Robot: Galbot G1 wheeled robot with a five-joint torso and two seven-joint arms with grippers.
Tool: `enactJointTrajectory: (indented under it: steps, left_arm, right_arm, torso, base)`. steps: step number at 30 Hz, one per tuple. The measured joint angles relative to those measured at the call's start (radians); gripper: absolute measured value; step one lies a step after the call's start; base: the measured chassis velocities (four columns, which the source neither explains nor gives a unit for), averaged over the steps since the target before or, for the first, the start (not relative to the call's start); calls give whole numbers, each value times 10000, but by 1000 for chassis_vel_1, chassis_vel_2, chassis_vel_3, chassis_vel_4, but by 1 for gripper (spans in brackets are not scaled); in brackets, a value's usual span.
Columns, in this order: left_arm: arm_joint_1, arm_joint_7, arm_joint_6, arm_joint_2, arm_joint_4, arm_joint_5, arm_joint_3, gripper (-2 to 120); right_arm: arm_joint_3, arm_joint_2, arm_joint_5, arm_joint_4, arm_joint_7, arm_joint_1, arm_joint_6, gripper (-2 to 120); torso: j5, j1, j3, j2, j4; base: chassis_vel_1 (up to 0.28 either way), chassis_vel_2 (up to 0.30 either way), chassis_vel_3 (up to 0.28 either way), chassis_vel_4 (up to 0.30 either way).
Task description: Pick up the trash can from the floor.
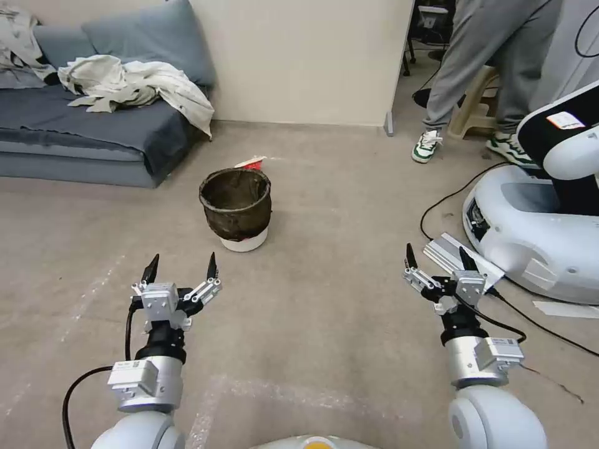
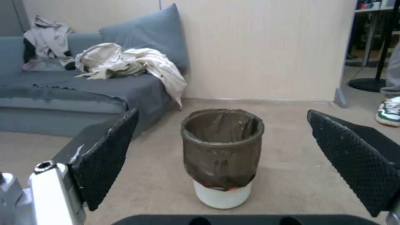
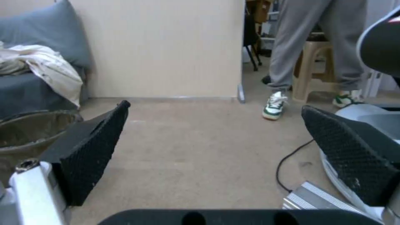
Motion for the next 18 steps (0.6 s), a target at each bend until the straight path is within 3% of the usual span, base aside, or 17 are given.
enactJointTrajectory:
  steps: [18]
  left_arm:
    - [16, 26, -223, 12, 87, -44, 45, 100]
  right_arm:
    - [-70, 12, -185, -52, 27, -26, -251, 100]
  torso:
    - [0, 0, 0, 0, -1]
  base:
    - [50, 56, 60, 56]
